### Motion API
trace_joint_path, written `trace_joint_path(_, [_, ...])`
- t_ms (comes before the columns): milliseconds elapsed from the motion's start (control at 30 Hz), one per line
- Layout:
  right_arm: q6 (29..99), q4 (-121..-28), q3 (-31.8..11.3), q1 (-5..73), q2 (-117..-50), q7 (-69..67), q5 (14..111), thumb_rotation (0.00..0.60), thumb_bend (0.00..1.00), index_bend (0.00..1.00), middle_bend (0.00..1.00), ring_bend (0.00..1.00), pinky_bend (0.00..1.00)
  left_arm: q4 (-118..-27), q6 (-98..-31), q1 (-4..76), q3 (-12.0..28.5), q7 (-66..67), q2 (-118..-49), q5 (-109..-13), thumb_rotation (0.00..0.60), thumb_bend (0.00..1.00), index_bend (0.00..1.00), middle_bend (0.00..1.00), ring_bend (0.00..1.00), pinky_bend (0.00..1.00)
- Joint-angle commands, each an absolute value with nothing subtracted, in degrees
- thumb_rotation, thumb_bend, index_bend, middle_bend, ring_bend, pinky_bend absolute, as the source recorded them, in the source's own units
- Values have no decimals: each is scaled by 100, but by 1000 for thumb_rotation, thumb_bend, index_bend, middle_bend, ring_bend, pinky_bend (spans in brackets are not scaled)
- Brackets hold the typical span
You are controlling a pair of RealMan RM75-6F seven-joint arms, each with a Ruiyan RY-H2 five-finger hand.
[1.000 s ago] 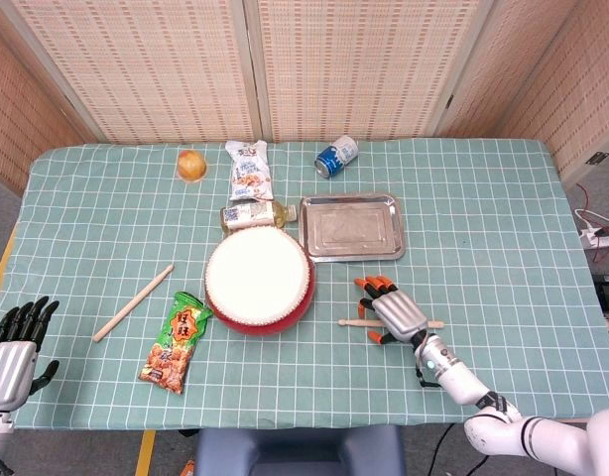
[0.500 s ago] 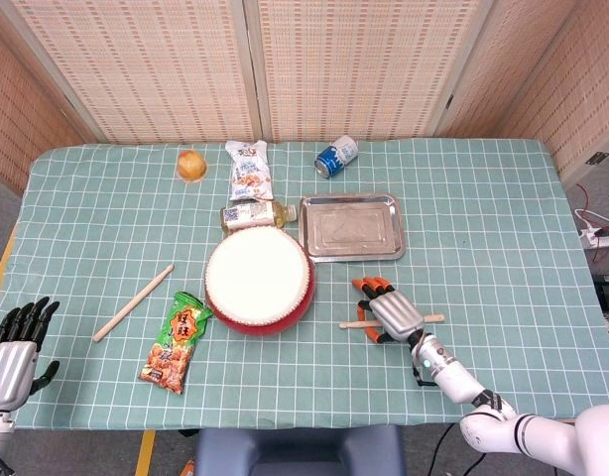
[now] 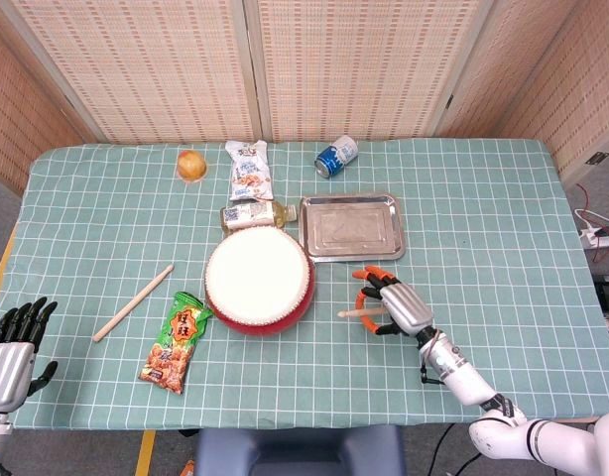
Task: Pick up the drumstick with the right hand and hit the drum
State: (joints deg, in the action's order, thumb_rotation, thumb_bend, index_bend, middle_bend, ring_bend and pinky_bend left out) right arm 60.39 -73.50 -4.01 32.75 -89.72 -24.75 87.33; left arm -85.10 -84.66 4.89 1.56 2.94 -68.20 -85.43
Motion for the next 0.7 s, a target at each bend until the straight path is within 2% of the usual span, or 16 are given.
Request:
trace_joint_path(33, [6597, -7653, -510, 3118, -8578, -3982, 8962, 600, 459, 631, 150, 79, 146, -8525, -8468, 489, 152, 300, -6815, -8553, 600, 243, 0, 0, 0, 21])
trace_joint_path(167, [6706, -7350, -510, 3002, -8313, -7047, 8942, 600, 459, 629, 156, 90, 146, -8636, -8481, 495, 133, 386, -6773, -8609, 600, 242, 0, 0, 0, 21])
trace_joint_path(300, [6695, -6831, -408, 3092, -8396, -9052, 9120, 600, 459, 610, 158, 90, 146, -8722, -8479, 504, 138, 450, -6729, -8616, 600, 243, 0, 0, 0, 21])
trace_joint_path(533, [6463, -5817, -240, 3368, -8772, -11031, 9261, 600, 460, 587, 182, 110, 154, -8813, -8463, 502, 132, 526, -6683, -8602, 600, 243, 0, 0, 0, 21])
trace_joint_path(700, [6361, -5336, -96, 3512, -8997, -11786, 9360, 600, 459, 566, 196, 113, 155, -8838, -8439, 505, 133, 544, -6675, -8579, 600, 243, 0, 0, 0, 21])
